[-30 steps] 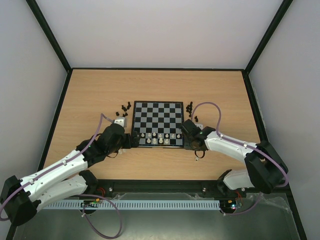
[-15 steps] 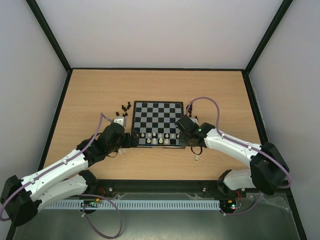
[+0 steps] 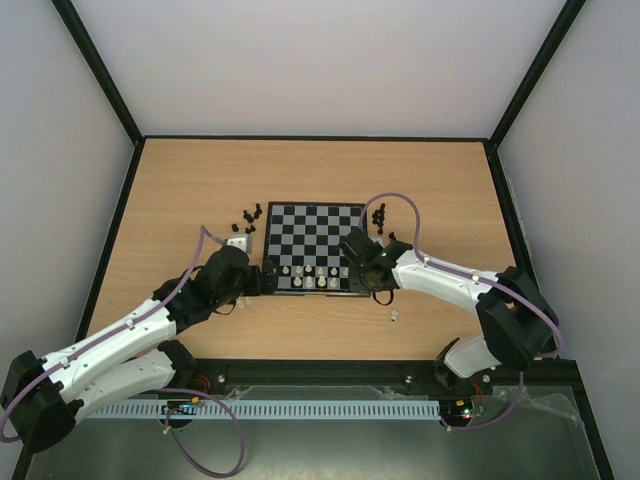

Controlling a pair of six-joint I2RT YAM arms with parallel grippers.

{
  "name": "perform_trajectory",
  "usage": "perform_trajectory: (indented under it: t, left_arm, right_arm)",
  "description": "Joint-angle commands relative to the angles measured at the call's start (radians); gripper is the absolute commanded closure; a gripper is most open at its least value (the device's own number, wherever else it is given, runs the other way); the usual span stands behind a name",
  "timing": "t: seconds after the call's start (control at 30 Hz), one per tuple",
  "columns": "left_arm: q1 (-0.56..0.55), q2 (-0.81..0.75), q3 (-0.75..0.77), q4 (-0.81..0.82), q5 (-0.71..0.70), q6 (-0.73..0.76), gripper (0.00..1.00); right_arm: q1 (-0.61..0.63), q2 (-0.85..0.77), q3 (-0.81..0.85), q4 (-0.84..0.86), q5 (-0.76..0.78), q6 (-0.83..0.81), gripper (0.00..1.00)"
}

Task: Set up the chess pieces on the board
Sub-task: Place the chess piece on the chessboard.

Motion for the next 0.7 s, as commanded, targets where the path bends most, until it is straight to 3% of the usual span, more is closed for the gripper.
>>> perform_trajectory:
  t: [0.0,0.67]
  left_arm:
    - [0.009,-0.007,0.020,-0.014,-0.015,-0.003,0.00]
    - [0.026,0.002,0.023,-0.012,-0.008,0.006,0.00]
  right_arm:
    - [0.005,0.032,0.030,-0.011,-0.009,-0.018,0.92]
    - [0.011,0.067,0.045,0.009,-0.029,-0.028,0.88]
